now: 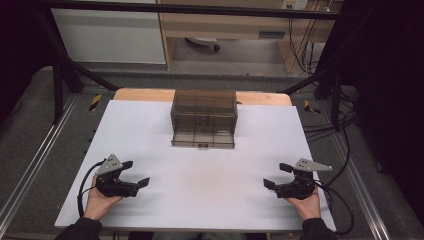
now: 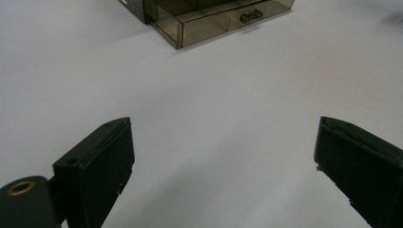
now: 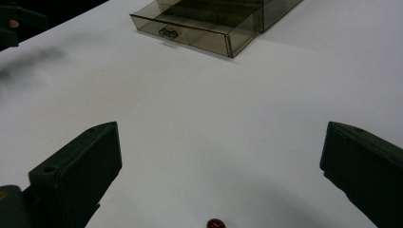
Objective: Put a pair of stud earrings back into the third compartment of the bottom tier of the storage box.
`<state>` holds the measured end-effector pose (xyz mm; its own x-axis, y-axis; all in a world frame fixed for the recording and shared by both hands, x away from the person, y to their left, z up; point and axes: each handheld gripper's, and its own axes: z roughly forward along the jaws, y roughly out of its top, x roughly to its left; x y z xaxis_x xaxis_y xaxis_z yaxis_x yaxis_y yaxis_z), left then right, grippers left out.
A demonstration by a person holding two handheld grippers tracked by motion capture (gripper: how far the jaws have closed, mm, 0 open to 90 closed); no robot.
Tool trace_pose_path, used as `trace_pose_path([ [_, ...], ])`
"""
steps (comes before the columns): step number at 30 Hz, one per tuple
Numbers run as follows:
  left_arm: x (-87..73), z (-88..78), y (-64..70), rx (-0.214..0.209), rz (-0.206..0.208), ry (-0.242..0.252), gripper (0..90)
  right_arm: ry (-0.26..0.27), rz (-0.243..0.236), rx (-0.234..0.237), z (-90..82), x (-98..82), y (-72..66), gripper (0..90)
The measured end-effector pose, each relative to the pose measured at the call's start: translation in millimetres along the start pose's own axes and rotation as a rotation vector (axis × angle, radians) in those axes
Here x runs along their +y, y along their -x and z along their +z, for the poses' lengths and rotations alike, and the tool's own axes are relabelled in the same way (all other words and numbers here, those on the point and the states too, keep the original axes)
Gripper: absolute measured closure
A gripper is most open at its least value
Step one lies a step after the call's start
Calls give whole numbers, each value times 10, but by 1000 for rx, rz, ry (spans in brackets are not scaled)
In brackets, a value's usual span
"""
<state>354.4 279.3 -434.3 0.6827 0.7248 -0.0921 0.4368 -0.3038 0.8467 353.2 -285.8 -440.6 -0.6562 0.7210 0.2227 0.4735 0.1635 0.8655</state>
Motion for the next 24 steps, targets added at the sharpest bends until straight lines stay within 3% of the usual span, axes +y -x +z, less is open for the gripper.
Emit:
trace_pose_path([
  [17, -24, -8, -21, 8, -7, 3, 59, -47, -5, -39, -45, -12, -16, 14],
  [24, -34, -17, -40, 14, -12, 4, 59, -92, -12, -100, -73, -38, -34, 39],
])
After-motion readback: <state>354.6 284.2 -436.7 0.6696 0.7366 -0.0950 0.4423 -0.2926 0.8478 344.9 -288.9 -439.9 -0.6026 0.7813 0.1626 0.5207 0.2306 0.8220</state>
